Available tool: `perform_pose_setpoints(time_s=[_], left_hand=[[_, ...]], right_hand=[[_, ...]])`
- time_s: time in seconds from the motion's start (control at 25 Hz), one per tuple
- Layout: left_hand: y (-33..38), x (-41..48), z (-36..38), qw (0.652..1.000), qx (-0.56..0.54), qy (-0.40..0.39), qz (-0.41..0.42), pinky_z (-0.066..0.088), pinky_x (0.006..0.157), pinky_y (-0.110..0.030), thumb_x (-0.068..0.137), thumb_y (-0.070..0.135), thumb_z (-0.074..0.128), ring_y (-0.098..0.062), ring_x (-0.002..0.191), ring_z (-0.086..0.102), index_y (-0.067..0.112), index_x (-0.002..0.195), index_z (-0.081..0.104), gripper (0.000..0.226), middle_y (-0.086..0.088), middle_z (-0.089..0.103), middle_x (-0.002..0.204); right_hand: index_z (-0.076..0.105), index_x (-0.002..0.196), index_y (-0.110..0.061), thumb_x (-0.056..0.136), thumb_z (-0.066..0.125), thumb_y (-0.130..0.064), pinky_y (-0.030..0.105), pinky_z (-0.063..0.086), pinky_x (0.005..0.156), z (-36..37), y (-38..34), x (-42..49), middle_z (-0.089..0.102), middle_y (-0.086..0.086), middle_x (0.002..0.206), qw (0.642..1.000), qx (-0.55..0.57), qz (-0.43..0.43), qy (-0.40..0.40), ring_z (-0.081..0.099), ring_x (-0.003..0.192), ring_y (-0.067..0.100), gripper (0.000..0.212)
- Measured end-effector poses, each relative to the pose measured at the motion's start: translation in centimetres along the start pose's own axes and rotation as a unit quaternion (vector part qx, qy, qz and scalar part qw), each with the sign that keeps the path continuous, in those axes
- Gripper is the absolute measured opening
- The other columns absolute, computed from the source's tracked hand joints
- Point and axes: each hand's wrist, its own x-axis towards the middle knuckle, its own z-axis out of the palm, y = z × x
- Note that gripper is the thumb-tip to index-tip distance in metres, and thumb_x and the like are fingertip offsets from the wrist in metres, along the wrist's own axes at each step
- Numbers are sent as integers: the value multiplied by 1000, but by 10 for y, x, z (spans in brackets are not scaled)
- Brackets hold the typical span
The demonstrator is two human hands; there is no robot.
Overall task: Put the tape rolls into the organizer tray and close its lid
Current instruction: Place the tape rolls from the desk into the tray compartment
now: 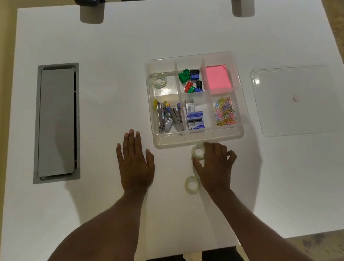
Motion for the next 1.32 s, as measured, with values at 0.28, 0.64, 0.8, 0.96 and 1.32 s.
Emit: perform_pose_setpoints(time_s=[0.28,0.64,0.8,0.96,1.32], left_hand=[[-3,0,2,1000,1,-11,-3,14,134,-53,107,44,26,-21,166,9,19,168,17,67,-3,13,178],[-4,0,6,1000,7,-7,-3,14,135,-51,107,43,25,-19,166,8,20,169,14,67,-2,13,178],[-5,1,9,1000,6,-14,-6,13,135,-50,108,47,18,-18,167,6,24,170,8,67,0,9,179],[-6,1,11,1000,5,-16,-8,12,135,-49,107,46,22,-16,167,5,24,170,7,68,0,8,179],[-6,0,12,1000,8,-22,-14,11,136,-49,107,48,22,-17,167,4,26,170,7,68,1,8,179]], right_hand=[[54,123,-25,83,61,-62,34,32,104,-18,-29,3,61,-4,120,981,128,-144,26,55,114,19,55],[54,129,-20,84,72,-36,40,41,97,-88,-95,158,56,5,127,979,110,-153,76,52,117,25,51],[57,127,-16,85,76,-29,41,42,96,-89,-118,213,59,7,123,979,42,-198,0,54,115,29,48],[60,124,-14,85,78,-34,39,41,97,-73,-132,239,63,7,120,969,-18,-242,-53,56,114,28,47],[61,123,-16,79,81,-49,41,44,96,-51,-141,247,67,6,116,961,-64,-262,-67,60,113,28,59]])
